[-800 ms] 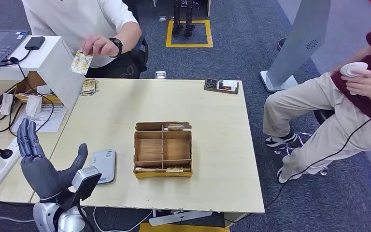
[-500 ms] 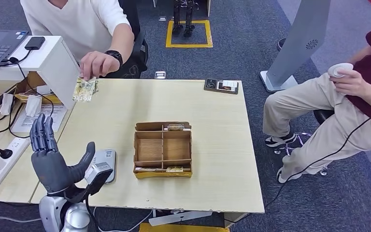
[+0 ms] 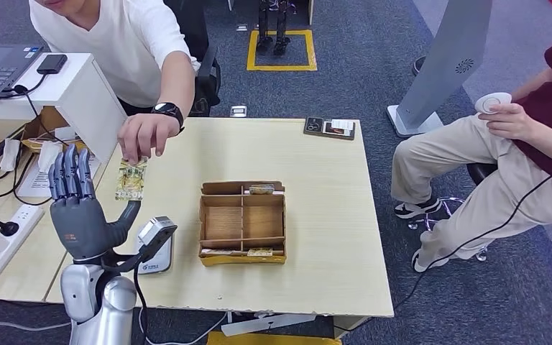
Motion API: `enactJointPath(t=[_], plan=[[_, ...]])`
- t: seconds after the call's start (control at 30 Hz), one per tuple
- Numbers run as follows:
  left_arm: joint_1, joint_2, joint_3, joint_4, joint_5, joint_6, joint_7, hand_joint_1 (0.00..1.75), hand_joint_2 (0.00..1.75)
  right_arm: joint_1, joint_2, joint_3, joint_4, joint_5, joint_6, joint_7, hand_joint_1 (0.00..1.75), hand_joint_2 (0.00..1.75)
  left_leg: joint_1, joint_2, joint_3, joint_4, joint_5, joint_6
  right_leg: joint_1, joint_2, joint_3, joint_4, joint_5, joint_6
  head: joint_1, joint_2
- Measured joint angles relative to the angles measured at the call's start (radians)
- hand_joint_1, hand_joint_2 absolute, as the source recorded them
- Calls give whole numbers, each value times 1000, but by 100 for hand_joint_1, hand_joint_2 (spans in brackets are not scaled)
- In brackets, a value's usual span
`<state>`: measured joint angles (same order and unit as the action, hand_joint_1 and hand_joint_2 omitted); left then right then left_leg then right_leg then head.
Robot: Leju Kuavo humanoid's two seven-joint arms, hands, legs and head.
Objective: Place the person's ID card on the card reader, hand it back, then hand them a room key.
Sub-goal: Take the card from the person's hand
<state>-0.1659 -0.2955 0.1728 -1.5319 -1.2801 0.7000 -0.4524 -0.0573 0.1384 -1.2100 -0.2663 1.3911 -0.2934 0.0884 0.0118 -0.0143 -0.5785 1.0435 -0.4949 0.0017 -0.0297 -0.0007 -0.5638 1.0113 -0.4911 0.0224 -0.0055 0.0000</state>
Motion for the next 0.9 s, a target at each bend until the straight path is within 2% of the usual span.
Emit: enactJointPath(t=[0.1,0.6,0.9], plan=[[-24,-4,14,19,-18,0,11,175,175,-1,-2,1,2,1,0,-1,0,175,0,0,0,0,0,0,0,0,0,0,0,0,0,0],[-56,-12,29,50,-16,0,14,175,175,-2,-6,2,10,4,0,-1,0,175,0,0,0,0,0,0,0,0,0,0,0,0,0,0],[-58,-12,30,51,78,1,-32,175,175,-2,-7,2,10,6,-2,-4,0,175,0,0,0,0,0,0,0,0,0,0,0,0,0,0]])
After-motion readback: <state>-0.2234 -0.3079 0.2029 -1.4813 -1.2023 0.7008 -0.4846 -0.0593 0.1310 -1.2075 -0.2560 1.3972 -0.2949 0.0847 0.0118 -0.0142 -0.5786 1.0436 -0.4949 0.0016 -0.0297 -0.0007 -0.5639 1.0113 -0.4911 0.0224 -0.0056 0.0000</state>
